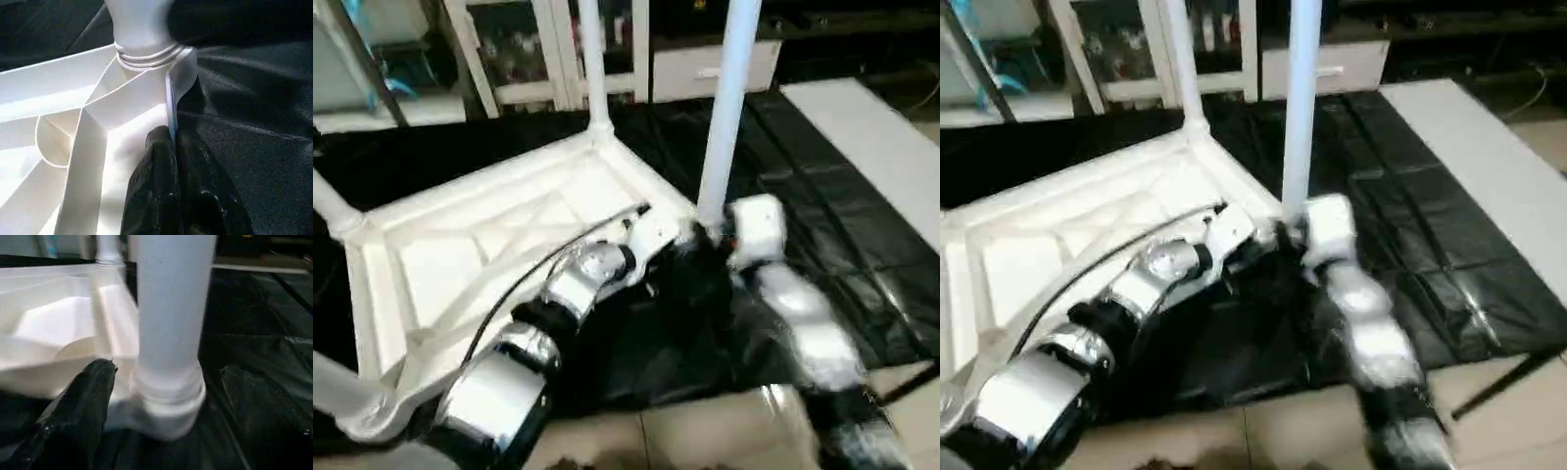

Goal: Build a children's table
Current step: Rotate leg to tighten

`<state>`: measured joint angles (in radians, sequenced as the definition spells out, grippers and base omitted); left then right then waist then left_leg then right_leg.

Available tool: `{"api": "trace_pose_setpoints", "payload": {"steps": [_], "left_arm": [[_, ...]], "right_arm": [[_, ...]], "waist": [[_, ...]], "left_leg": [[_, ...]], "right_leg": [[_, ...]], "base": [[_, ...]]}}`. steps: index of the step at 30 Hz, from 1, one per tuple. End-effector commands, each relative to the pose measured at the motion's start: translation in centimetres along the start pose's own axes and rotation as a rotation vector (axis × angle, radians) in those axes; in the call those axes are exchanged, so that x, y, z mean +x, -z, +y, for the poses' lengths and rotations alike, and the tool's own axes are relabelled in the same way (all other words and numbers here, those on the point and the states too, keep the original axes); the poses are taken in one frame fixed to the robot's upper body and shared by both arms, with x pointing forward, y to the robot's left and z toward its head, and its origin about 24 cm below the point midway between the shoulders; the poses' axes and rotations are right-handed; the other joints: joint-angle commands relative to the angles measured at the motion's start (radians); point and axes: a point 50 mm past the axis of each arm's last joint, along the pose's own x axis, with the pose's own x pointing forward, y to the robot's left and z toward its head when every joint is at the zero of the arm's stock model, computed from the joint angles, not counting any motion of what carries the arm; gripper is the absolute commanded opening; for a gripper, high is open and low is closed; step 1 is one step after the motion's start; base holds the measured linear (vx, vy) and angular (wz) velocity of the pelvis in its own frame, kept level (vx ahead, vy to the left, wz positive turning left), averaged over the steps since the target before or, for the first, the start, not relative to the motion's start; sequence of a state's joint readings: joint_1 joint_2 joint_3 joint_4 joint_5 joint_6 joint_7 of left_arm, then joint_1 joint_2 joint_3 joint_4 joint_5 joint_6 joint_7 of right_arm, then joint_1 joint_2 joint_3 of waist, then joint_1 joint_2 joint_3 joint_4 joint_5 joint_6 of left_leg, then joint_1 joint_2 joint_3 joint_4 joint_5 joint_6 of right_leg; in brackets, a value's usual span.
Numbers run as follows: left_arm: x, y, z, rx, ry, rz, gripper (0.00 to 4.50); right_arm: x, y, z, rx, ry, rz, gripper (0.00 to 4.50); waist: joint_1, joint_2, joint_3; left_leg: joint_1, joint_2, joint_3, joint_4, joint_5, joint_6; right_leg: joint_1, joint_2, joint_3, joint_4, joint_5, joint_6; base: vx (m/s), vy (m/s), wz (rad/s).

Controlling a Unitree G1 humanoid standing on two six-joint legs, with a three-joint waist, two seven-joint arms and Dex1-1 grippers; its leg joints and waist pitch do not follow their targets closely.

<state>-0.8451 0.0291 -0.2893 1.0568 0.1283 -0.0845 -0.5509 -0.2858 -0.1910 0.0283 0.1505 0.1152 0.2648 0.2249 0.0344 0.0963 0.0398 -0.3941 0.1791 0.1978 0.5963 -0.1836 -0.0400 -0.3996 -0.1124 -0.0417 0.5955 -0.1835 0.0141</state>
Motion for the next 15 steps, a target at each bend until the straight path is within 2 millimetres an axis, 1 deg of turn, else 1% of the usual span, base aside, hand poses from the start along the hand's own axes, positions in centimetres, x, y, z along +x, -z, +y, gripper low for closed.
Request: {"api": "trace_pose_setpoints", "payload": {"steps": [1, 2, 3, 4, 5, 6, 7, 8, 9, 10, 11, 12, 13, 14, 15], "left_arm": [[-0.3, -1.4, 0.7, -0.065, -0.022, -0.132, 0.44], [-0.5, -1.6, 0.8, -0.111, 0.008, -0.155, 0.44], [-0.9, -1.8, 0.9, -0.163, 0.067, -0.170, 0.55], [-1.1, -1.9, 0.9, -0.188, 0.105, -0.178, 0.55], [-1.5, -2.0, 1.0, -0.202, 0.143, -0.174, 0.71], [-1.9, -2.0, 1.1, -0.212, 0.180, -0.172, 0.84], [-1.9, -2.0, 1.1, -0.212, 0.180, -0.172, 0.93], [-3.5, -1.9, 0.9, -0.221, 0.292, -0.153, 0.93], [-4.1, -1.9, 0.8, -0.220, 0.334, -0.144, 1.02], [-4.1, -1.9, 0.8, -0.220, 0.334, -0.144, 1.15], [-4.7, -1.8, 0.6, -0.219, 0.374, -0.135, 1.28], [-5.7, -1.5, 0.4, -0.205, 0.419, -0.104, 1.35], [-6.6, -1.1, 0.3, -0.195, 0.450, -0.074, 1.38], [-7.3, -0.7, 0.2, -0.187, 0.463, -0.043, 1.38], [-8.3, 0.2, 0.3, -0.171, 0.457, 0.022, 1.40]], "right_arm": [[-1.2, -0.8, 0.2, -0.006, -0.042, -0.023, 3.78], [-1.9, -0.8, 0.3, -0.020, -0.065, -0.019, 3.78], [-3.0, -0.8, 0.5, -0.028, -0.109, 0.004, 3.78], [-3.7, -0.7, 0.7, -0.032, -0.137, 0.020, 3.78], [-4.4, -0.7, 1.0, -0.044, -0.184, 0.038, 3.78], [-5.2, -0.7, 1.3, -0.053, -0.229, 0.057, 3.78], [-5.2, -0.7, 1.3, -0.053, -0.229, 0.057, 3.78], [-6.4, -0.4, 1.8, -0.063, -0.315, 0.106, 3.78], [-6.7, -0.3, 1.9, -0.063, -0.335, 0.120, 3.78], [-6.7, -0.3, 1.9, -0.063, -0.335, 0.120, 3.78], [-6.8, -0.3, 2.0, -0.062, -0.349, 0.128, 3.78], [-7.0, -0.3, 2.1, -0.060, -0.366, 0.133, 3.78], [-7.1, -0.4, 2.1, -0.061, -0.378, 0.140, 3.78], [-7.1, -0.4, 2.2, -0.063, -0.387, 0.145, 3.78], [-7.1, -0.5, 2.3, -0.071, -0.404, 0.154, 3.78]], "waist": [[0.002, -0.018, -0.068], [0.002, -0.021, -0.069], [0.001, -0.013, -0.068], [0.004, -0.009, -0.067], [0.008, -0.005, -0.068], [0.002, 0.000, -0.066], [0.004, 0.001, -0.067], [-0.002, 0.004, -0.062], [0.000, 0.000, -0.062], [-0.008, 0.005, -0.058], [-0.009, 0.006, -0.061], [-0.010, -0.003, -0.058], [-0.009, 0.003, -0.058], [-0.010, 0.005, -0.055], [-0.012, 0.000, -0.055]], "left_leg": [[0.017, 0.031, -0.020, -0.064, -0.170, 0.109], [0.018, 0.032, -0.020, -0.063, -0.172, 0.111], [0.014, 0.029, -0.019, -0.063, -0.168, 0.117], [0.017, 0.035, -0.020, -0.065, -0.166, 0.119], [0.018, 0.038, -0.021, -0.064, -0.163, 0.124], [0.014, 0.036, -0.021, -0.066, -0.171, 0.125], [0.017, 0.039, -0.020, -0.066, -0.172, 0.124], [0.010, 0.035, -0.022, -0.068, -0.184, 0.122], [0.012, 0.042, -0.025, -0.073, -0.182, 0.120], [0.011, 0.038, -0.022, -0.073, -0.200, 0.122], [0.018, 0.037, -0.021, -0.072, -0.226, 0.103], [0.015, 0.037, -0.020, -0.076, -0.235, 0.099], [0.016, 0.039, -0.024, -0.078, -0.240, 0.091], [0.018, 0.041, -0.024, -0.082, -0.259, 0.075], [0.021, 0.043, -0.027, -0.086, -0.268, 0.053]], "right_leg": [[0.054, -0.028, 0.015, -0.070, -0.070, -0.218], [0.052, -0.029, 0.016, -0.069, -0.083, -0.219], [0.053, -0.030, 0.015, -0.072, -0.112, -0.222], [0.056, -0.034, 0.017, -0.072, -0.134, -0.223], [0.050, -0.032, 0.018, -0.070, -0.137, -0.226], [0.048, -0.029, 0.016, -0.070, -0.143, -0.226], [0.048, -0.029, 0.016, -0.069, -0.143, -0.225], [0.046, -0.026, 0.015, -0.070, -0.161, -0.218], [0.052, -0.032, 0.017, -0.070, -0.166, -0.219], [0.044, -0.026, 0.017, -0.073, -0.191, -0.218], [0.042, -0.027, 0.017, -0.076, -0.230, -0.216], [0.041, -0.026, 0.017, -0.080, -0.253, -0.209], [0.041, -0.028, 0.018, -0.077, -0.268, -0.206], [0.037, -0.027, 0.019, -0.078, -0.299, -0.194], [0.036, -0.025, 0.021, -0.075, -0.305, -0.180]], "base": [[0.000, 0.000, 0.00], [0.000, 0.000, 0.00], [0.000, 0.000, 0.00], [0.000, 0.000, 0.00], [0.000, 0.000, 0.00], [0.000, 0.000, 0.00], [0.000, 0.000, 0.00], [0.000, 0.000, 0.00], [0.000, 0.000, 0.00], [0.000, 0.000, 0.00], [0.000, 0.000, 0.00], [0.000, 0.000, 0.00], [0.000, 0.000, 0.00], [0.000, 0.000, 0.00], [0.000, 0.000, 0.00]]}}
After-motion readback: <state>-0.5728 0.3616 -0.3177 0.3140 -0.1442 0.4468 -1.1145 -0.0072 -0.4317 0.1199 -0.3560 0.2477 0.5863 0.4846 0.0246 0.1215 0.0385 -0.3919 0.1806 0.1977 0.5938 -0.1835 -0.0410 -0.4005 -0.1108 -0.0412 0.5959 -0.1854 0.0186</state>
